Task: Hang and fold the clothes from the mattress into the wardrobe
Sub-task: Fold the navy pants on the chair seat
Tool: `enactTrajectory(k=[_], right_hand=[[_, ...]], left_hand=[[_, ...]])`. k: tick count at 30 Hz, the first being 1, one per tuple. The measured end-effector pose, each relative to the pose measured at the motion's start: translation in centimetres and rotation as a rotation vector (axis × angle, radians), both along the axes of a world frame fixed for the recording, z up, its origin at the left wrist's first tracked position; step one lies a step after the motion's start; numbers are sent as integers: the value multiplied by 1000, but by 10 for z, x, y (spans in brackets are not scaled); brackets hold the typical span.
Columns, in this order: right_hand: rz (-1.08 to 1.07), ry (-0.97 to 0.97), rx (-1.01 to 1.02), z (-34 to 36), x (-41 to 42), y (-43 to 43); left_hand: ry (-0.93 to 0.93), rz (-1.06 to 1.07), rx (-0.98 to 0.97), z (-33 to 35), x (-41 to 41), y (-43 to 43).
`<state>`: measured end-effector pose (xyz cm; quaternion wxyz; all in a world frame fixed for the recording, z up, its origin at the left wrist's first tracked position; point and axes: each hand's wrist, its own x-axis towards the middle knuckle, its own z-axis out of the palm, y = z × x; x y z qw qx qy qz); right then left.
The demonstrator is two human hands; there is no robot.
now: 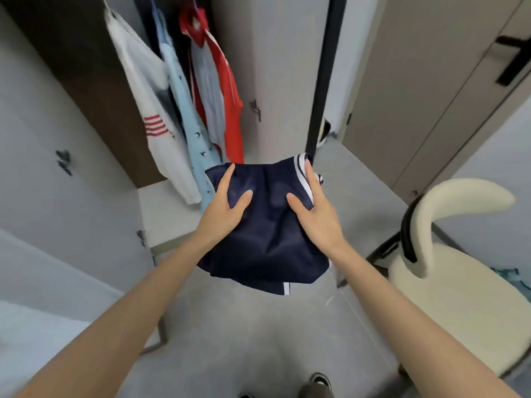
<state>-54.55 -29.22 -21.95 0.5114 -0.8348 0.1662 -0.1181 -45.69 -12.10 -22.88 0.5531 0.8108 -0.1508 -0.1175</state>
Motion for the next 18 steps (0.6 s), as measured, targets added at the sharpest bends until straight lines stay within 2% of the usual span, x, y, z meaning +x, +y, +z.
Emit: enactTrajectory(k=[9,18], right_hand=[[334,-233,216,123,155,76],[505,-425,197,257,321,96]], left_hand=[[-249,153,-11,147,114,106],[-496,289,-36,276,259,134]])
